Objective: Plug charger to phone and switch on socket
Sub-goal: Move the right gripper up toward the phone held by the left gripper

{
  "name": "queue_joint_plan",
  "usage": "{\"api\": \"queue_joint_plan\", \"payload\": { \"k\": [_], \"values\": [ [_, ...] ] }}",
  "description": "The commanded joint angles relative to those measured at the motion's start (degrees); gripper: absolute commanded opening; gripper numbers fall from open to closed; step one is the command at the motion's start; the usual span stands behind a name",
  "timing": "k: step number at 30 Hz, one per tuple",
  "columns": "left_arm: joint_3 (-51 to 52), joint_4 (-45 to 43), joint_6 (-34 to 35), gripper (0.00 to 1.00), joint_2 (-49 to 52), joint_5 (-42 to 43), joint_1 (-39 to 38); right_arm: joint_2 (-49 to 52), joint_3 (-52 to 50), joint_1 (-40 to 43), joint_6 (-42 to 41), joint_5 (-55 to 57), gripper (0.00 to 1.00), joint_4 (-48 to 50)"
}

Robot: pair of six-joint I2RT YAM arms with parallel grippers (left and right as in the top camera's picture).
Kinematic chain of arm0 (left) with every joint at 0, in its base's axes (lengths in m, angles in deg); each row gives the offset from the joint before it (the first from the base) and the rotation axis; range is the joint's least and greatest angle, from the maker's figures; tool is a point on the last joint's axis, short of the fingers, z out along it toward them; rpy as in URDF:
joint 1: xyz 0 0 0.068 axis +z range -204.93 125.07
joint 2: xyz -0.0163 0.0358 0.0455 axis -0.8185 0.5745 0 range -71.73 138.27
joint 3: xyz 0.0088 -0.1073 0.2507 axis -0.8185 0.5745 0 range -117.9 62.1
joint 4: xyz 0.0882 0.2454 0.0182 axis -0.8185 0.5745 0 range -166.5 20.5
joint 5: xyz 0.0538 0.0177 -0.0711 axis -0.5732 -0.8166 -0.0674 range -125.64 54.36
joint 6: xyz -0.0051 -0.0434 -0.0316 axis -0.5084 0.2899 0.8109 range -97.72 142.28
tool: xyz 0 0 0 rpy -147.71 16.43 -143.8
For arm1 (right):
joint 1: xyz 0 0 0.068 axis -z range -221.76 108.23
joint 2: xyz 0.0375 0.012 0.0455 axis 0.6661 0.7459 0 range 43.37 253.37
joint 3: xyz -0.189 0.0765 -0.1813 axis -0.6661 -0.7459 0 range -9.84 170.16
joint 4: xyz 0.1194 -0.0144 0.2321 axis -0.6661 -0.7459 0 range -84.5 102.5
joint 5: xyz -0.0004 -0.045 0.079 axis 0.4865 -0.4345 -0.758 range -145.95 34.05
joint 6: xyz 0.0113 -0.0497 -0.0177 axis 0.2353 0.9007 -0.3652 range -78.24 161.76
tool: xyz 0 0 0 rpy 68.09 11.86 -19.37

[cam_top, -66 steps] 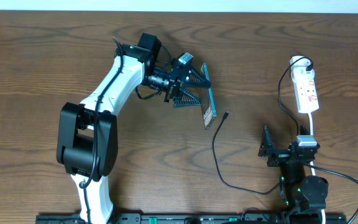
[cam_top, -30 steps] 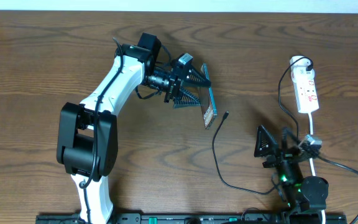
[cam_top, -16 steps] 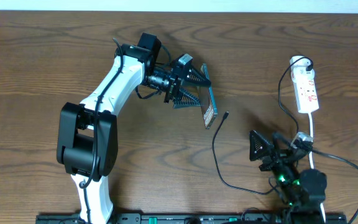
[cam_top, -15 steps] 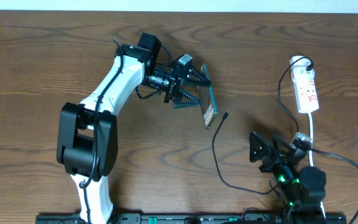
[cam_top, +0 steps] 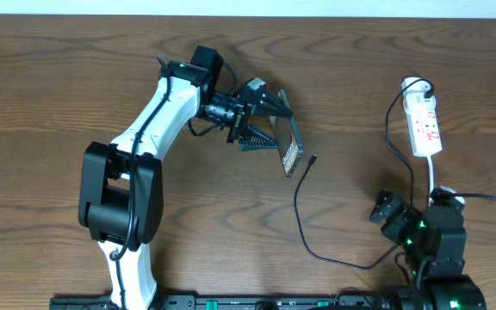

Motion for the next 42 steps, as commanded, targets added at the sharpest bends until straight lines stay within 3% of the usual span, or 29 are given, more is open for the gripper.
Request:
{"api": "queue_joint_plan", "payload": {
  "k": [1, 9, 20, 27, 32, 38, 42],
  "values": [
    [-1.51, 0.11, 2.08, 0.26, -0.26, 3.39, 0.35, 1.88, 1.46, -0.85, -7.91, 5.31, 0.99, -2.82],
    [-1.51, 0.09, 3.1, 0.26, -0.26, 3.39, 0.35, 2.86, 1.49, -0.85, -10.27, 3.08, 0.99, -4.52],
    [-1.51, 0.07, 3.08, 0.26, -0.26, 3.39, 0.35, 2.86, 1.46, -0.87, 3.19, -28.5, 0.99, 18.95],
    [-1.51, -0.33, 3.08, 0.26, -0.26, 3.39, 0.35, 2.86, 1.49, -0.92, 4.02, -30.99, 0.99, 25.22],
    [-1.51, -0.37, 3.08, 0.26, -0.26, 3.39, 0.35, 2.86, 1.49, -0.96, 4.02, -41.35, 0.99, 31.78],
    [-1.51, -0.39, 3.08, 0.26, -0.26, 3.39, 0.35, 3.65, 1.46, -4.61, 6.16, -40.79, 0.99, 34.75],
    [-1.51, -0.59, 3.08, 0.26, -0.26, 3.39, 0.35, 6.47, 1.49, -12.5, 6.19, -36.06, 0.99, 40.41]
  ]
}}
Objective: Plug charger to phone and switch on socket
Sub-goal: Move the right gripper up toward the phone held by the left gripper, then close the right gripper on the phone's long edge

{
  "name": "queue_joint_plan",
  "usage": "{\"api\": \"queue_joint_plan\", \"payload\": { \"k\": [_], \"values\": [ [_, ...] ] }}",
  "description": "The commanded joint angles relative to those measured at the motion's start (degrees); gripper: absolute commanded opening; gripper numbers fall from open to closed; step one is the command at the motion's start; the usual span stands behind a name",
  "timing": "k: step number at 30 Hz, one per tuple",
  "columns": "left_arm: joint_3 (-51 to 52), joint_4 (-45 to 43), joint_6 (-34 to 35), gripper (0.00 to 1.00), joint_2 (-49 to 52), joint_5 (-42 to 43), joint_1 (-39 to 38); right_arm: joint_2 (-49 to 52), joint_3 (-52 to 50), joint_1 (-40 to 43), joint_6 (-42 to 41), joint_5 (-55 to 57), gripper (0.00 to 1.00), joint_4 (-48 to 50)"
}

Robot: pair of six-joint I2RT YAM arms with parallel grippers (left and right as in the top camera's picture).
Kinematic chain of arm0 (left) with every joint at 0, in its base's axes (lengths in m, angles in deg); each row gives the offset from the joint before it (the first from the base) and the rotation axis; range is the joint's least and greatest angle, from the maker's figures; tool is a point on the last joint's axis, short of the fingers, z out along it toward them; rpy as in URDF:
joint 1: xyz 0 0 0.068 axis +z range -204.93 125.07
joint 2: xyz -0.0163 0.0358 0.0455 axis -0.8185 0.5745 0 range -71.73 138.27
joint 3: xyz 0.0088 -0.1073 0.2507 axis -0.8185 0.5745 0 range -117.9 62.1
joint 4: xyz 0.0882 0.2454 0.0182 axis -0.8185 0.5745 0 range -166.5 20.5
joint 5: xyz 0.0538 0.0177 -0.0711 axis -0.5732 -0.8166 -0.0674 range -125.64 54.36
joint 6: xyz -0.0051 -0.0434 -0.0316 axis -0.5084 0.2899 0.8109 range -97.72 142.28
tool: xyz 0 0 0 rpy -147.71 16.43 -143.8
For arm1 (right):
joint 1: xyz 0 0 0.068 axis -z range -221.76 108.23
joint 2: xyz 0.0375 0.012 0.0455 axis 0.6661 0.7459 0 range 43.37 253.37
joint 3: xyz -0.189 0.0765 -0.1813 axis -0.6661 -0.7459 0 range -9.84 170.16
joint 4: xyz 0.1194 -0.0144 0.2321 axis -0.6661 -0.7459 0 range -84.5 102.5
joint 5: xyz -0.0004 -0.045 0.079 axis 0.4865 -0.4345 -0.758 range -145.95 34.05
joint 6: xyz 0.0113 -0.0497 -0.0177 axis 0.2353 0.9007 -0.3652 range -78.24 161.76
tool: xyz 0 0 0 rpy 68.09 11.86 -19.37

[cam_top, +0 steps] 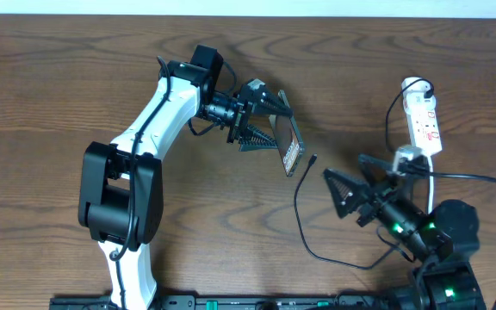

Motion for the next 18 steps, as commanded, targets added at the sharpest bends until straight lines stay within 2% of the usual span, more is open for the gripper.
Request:
{"api": "queue_joint_plan", "payload": {
  "k": [1, 5, 9, 18],
  "values": [
    [-1.51, -0.13, 0.5, 0.26, -0.26, 3.39, 0.35, 2.16, 0.87, -6.75, 1.42, 4.63, 0.99, 2.34],
    [-1.51, -0.17, 0.48, 0.26, -0.26, 3.39, 0.35, 4.26, 0.87, -13.75, 2.47, 14.6, 0.99, 2.75],
    [-1.51, -0.59, 0.48, 0.26, -0.26, 3.39, 0.35, 10.1, 0.87, -22.58, 3.85, 26.43, 0.99, 7.13],
    [-1.51, -1.07, 0.48, 0.26, -0.26, 3.39, 0.35, 24.59, 0.9, -31.89, 3.96, 42.16, 0.99, 22.1]
  ]
}}
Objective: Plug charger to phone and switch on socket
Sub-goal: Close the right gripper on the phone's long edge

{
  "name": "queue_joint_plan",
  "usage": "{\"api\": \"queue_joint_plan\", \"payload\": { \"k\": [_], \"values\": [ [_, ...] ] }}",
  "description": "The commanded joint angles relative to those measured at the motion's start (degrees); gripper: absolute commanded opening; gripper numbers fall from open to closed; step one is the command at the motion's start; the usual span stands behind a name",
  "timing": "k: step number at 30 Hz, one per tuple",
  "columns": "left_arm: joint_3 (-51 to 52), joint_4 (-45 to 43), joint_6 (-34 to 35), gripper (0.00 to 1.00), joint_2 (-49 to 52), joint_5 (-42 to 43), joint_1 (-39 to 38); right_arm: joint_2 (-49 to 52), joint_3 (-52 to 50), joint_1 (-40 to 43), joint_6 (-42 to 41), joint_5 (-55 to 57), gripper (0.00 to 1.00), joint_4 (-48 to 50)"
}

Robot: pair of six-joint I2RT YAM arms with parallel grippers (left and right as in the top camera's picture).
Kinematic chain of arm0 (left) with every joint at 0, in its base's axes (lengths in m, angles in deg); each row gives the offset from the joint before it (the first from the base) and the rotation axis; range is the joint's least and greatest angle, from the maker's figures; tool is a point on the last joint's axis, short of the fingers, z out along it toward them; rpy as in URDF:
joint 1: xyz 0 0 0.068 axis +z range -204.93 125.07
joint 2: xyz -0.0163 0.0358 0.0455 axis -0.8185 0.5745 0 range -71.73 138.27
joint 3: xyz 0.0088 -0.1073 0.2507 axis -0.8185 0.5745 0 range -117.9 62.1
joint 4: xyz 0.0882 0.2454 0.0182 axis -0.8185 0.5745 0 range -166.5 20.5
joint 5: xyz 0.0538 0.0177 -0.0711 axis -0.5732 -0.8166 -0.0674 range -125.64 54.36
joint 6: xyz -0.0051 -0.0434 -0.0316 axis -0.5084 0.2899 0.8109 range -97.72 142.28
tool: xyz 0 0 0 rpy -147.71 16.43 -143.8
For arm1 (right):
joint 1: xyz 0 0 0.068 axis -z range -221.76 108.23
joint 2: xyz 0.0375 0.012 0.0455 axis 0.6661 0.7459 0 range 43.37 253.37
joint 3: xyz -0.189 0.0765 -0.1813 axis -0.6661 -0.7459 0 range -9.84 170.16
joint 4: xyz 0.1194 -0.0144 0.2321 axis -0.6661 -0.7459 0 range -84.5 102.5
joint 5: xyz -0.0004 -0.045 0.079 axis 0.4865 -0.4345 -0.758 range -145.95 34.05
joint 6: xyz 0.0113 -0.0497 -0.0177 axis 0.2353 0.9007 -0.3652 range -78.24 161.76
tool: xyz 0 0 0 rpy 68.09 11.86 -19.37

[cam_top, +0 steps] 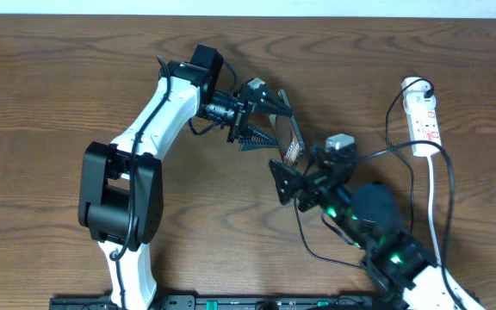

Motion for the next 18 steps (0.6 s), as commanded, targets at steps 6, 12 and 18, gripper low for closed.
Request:
{"api": "queue_joint_plan", "payload": {
  "k": [6, 12, 18],
  "values": [
    [-1.51, -0.92, 0.48, 0.26, -0.26, 3.41, 0.35, 9.03, 3.26, -4.68, 1.18, 13.94, 0.97, 7.08],
    [-1.51, -1.29, 0.48, 0.26, -0.26, 3.41, 0.35, 10.14, 5.27, -5.55, 2.95, 14.03, 0.78, 6.6],
    [-1.51, -1.29, 0.48, 0.26, -0.26, 3.41, 0.35, 10.19, 5.27, -5.55, 2.93, 14.03, 0.64, 5.16]
  ]
}}
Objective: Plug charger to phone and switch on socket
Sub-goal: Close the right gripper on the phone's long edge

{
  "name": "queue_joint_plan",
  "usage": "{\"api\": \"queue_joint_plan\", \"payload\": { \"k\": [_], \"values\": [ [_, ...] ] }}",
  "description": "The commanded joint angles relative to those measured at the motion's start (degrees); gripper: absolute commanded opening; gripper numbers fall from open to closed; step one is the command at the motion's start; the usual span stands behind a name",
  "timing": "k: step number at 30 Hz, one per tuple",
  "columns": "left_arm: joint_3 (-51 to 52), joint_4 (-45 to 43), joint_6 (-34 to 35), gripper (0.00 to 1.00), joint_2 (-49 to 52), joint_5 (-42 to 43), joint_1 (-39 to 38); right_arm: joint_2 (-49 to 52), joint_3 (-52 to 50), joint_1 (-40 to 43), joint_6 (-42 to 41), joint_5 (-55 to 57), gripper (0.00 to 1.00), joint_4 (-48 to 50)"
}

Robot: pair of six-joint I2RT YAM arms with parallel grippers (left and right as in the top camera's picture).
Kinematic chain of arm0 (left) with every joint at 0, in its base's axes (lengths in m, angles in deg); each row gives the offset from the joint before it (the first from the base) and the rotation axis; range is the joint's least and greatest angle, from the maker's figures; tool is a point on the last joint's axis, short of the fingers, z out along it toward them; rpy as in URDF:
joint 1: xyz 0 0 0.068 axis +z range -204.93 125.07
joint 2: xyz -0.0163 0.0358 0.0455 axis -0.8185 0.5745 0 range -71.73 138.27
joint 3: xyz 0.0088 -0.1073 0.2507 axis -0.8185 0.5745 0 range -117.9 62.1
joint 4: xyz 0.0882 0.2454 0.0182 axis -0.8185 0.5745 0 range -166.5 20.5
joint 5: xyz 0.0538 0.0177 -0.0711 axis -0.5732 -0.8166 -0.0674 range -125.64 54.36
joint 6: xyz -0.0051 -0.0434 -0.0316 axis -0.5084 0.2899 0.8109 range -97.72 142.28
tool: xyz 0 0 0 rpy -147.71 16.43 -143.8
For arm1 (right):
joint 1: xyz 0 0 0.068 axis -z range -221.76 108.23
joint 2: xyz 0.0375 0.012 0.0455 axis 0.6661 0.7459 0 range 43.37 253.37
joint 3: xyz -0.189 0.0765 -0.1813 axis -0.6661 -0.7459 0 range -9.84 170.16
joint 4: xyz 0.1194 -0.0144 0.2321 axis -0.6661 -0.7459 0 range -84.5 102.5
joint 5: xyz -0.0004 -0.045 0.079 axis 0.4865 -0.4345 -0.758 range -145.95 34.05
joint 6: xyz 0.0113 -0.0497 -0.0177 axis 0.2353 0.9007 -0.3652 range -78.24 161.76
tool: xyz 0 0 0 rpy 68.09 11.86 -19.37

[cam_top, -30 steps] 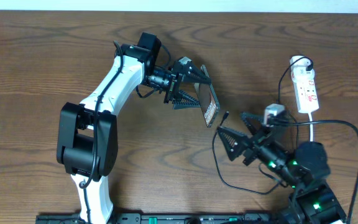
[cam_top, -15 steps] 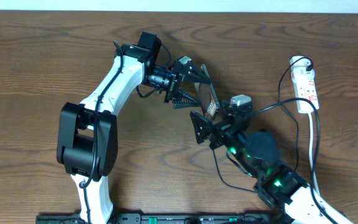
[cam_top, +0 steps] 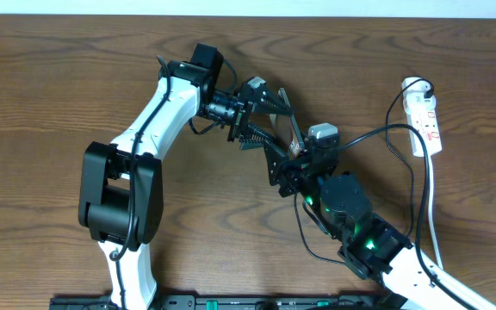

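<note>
My left gripper (cam_top: 268, 120) is shut on the phone (cam_top: 292, 138), holding it on edge above the middle of the table. The right gripper (cam_top: 279, 170) has come in just below the phone, its dark fingers spread apart, and it covers the phone's lower end. The black charger cable (cam_top: 303, 227) trails from under that gripper down and round to the right; its plug tip is hidden beneath the fingers. At the far right lies the white socket strip (cam_top: 426, 122) with a plug (cam_top: 413, 86) at its top end; the state of its switch is too small to tell.
The right arm's body (cam_top: 351, 215) stretches diagonally from the lower right across the cable loop. A thicker black cable (cam_top: 399, 129) arcs from the right wrist towards the strip. The left arm (cam_top: 158, 116) reaches in from the lower left over the wooden table (cam_top: 58, 86).
The right gripper has moved a little up and left, from beside the phone's lower corner to right against it. The left gripper and phone have stayed put.
The left gripper held the phone on edge throughout. The right arm was first folded at the lower right, with the cable tip lying free beside the phone. Then its open gripper stood near the tip, then at the phone's lower corner, and now it covers the tip.
</note>
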Motion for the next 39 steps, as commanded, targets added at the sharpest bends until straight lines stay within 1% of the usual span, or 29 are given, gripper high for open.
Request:
{"api": "queue_joint_plan", "payload": {
  "k": [1, 13, 23, 25, 26, 27, 28, 30, 34, 36, 39],
  "values": [
    [-1.51, -0.09, 0.5, 0.26, -0.26, 3.37, 0.35, 0.04, 0.98, -0.28, 0.66, 1.31, 0.61, -0.24],
    [-1.51, -0.11, 0.5, 0.26, -0.26, 3.37, 0.35, 0.04, 0.98, -0.28, 0.63, 1.29, 0.3, -0.24],
    [-1.51, -0.09, 0.5, 0.27, -0.26, 3.37, 0.35, 0.04, 0.98, -0.28, -0.46, 1.27, 0.17, -0.22],
    [-1.51, -0.11, 0.5, 0.3, -0.26, 3.37, 0.35, 0.04, 0.98, -0.28, -0.48, 1.27, 0.13, -0.17],
    [-1.51, -0.11, 0.5, 0.36, -0.26, 3.32, 0.35, 0.04, 0.98, -0.28, -0.46, 1.27, 0.12, -0.2],
    [-1.51, -0.09, 0.5, 0.38, -0.26, 3.23, 0.35, 0.04, 0.98, -0.28, -0.46, 1.27, 0.11, -0.22],
    [-1.51, -0.09, 0.5, 0.43, -0.26, 3.23, 0.35, 0.04, 0.98, -0.28, -0.46, 1.25, 0.11, -0.22],
    [-1.51, -0.09, 0.5, 0.48, -0.26, 3.23, 0.35, 0.04, 0.98, -0.28, -0.48, 1.25, 0.1, -0.2],
    [-1.51, -0.09, 0.5, 0.54, -0.26, 3.23, 0.35, 0.04, 0.98, -0.28, -1.25, 1.25, 0.05, 0.33],
    [-1.51, -0.09, 0.5, 0.61, -0.26, 3.23, 0.35, 0.04, 0.98, -0.28, -1.77, 1.25, 0.03, 0.66],
    [-1.51, -0.11, 0.5, 0.67, -0.26, 3.21, 0.35, 0.04, 0.98, -0.28, -2.01, 1.27, 0.01, 0.83]
  ]
}}
